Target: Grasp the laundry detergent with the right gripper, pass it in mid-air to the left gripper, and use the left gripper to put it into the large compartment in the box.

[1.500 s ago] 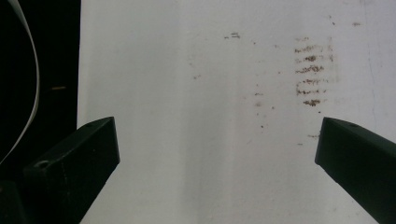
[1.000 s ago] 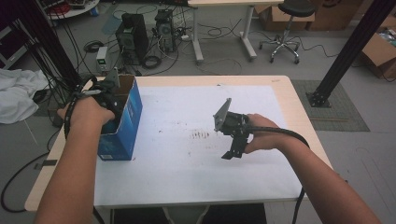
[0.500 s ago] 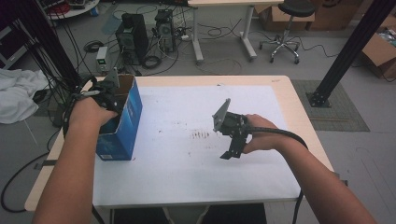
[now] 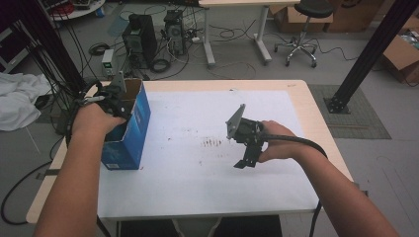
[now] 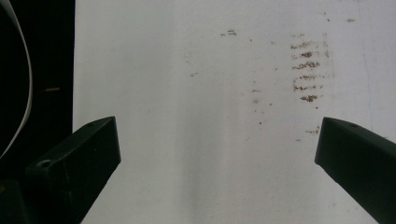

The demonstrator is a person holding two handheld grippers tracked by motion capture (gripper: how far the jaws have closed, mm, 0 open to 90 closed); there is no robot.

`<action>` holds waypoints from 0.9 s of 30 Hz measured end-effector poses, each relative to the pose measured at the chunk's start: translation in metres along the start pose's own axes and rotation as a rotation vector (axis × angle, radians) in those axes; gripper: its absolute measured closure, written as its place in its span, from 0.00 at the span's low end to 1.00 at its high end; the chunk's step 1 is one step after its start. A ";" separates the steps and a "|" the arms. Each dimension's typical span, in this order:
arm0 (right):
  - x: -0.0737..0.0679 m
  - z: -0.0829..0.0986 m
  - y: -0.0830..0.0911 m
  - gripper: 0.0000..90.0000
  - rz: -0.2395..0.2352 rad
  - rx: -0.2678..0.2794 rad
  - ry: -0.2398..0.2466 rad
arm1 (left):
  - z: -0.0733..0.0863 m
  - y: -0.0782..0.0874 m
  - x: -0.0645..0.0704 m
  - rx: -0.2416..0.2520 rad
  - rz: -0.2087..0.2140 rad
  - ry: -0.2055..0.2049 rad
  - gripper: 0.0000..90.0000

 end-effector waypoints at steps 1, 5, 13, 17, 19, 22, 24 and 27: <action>0.000 0.000 0.000 0.00 0.001 0.001 0.002 | 0.000 0.001 0.000 0.000 0.000 0.001 0.34; -0.001 -0.001 0.001 0.00 0.002 0.004 0.003 | 0.002 0.003 0.000 0.000 -0.008 -0.006 0.33; -0.001 0.000 0.001 0.00 0.003 0.006 0.006 | 0.004 0.011 0.000 0.016 -0.038 -0.011 0.33; -0.002 -0.001 0.002 0.00 0.006 0.009 0.008 | 0.006 0.020 -0.001 0.035 -0.061 -0.006 0.31; -0.002 -0.002 0.003 0.00 0.008 0.009 0.010 | 0.008 0.025 -0.001 0.040 -0.062 -0.006 0.31; -0.002 -0.003 0.004 0.00 0.010 0.013 0.012 | 0.011 0.032 -0.003 0.052 -0.072 -0.001 0.29; -0.002 -0.003 0.004 0.00 0.010 0.013 0.013 | 0.011 0.033 -0.004 0.056 -0.075 -0.005 0.28; -0.002 -0.003 0.004 0.00 0.012 0.015 0.013 | 0.015 0.036 -0.004 0.053 -0.071 -0.006 0.21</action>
Point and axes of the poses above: each handheld gripper's, and its own axes: y roughly backward along the jaws, z roughly out of its underside, x roughly to its right, the point moved 8 cm from there along -y, roughly forward along the jaws, and after that the axes turned 10 degrees about -x, right-handed, at the moved point
